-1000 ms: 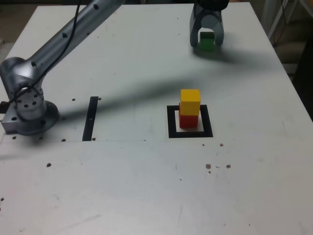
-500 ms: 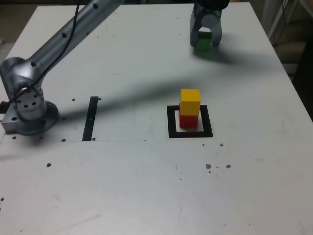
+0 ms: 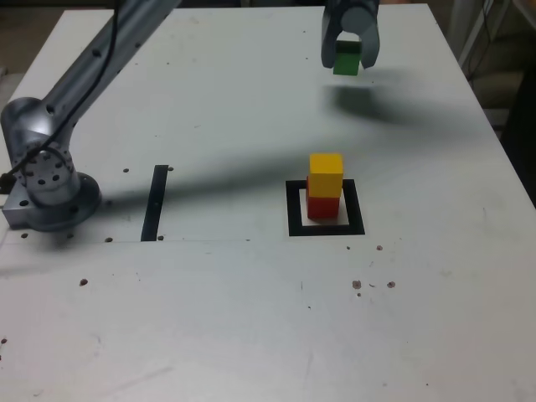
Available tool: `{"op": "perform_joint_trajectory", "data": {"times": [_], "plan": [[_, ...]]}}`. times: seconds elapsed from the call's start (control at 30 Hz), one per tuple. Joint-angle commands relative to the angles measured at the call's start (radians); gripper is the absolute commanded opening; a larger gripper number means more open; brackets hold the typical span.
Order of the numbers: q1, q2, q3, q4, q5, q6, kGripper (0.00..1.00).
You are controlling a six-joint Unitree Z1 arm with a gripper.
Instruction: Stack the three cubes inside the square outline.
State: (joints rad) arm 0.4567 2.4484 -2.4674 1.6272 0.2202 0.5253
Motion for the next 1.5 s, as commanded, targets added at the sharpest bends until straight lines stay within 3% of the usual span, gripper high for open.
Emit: {"op": "perform_joint_trajectory", "data": {"times": [0.0,0.23,0.63,0.97,1.47], "plan": [[-0.010,-0.031,0.018,0.010,-0.007,-0.009,0.30],[-0.043,-0.107,0.117,0.007,-0.032,-0.047,0.30],[-0.118,-0.230,0.277,-0.002,-0.043,-0.109,0.30],[-0.187,-0.302,0.370,-0.007,-0.095,-0.163,0.30],[-0.315,-0.394,0.491,-0.035,-0.137,-0.277,0.30]]}}
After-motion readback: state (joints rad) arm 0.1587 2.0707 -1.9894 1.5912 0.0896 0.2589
